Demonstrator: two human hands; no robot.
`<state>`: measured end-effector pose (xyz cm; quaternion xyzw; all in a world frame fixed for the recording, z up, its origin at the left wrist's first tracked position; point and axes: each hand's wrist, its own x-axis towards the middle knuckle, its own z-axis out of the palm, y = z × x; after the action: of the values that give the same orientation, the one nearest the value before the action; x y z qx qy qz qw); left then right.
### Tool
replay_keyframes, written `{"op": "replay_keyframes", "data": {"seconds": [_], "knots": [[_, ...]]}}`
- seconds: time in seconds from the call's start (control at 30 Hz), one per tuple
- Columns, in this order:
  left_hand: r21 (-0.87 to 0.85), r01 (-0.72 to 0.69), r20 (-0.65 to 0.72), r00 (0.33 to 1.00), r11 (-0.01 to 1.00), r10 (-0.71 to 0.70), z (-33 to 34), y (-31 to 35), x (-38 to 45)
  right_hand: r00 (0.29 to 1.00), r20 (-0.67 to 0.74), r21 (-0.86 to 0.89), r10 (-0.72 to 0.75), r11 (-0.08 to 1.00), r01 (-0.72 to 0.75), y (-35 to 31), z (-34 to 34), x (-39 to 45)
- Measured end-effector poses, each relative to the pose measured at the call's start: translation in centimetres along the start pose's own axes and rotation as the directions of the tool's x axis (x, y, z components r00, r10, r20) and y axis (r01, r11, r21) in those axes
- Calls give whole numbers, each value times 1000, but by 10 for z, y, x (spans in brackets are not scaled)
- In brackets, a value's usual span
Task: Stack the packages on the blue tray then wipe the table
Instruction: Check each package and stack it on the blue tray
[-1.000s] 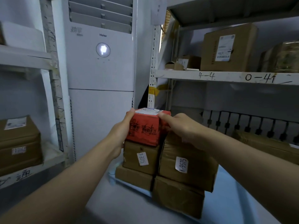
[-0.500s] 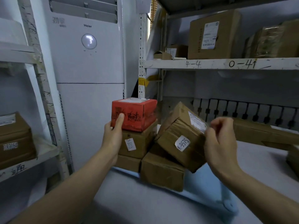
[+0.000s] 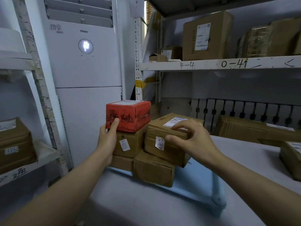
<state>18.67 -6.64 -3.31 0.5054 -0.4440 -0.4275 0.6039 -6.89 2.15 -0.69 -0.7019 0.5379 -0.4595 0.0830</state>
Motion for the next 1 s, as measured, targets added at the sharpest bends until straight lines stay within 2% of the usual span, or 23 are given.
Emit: {"op": "replay_keyframes", "data": {"seconds": [0.23, 0.33, 0.4, 0.63, 0.87, 0.93, 1.0], "knots": [[-20, 12, 1, 1000, 1000, -12, -2, -3, 2, 997, 75, 28, 3, 1000, -5, -6, 5, 20], [-30, 9, 12, 1000, 1000, -9, -2, -5, 1, 988, 151, -75, -33, 996, 45, 1, -2, 16], [-33, 0, 11, 1000, 999, 1, 0, -5, 0, 987, 150, -109, -61, 991, 78, 4, -2, 14], [-57, -6, -5, 1000, 998, 6, 0, -1, -4, 991, 98, 79, -89, 994, 82, 7, -12, 8], [-52, 5, -12, 1000, 999, -6, 3, -1, -6, 992, 114, 161, -60, 986, 41, 6, -17, 8], [-45, 6, -42, 999, 999, -8, 4, -4, -7, 990, 129, 148, -63, 988, 44, 6, -14, 6], [27, 37, -175, 984, 999, -32, 8, -8, -11, 991, 116, 108, -73, 992, 61, 6, -11, 4]]}}
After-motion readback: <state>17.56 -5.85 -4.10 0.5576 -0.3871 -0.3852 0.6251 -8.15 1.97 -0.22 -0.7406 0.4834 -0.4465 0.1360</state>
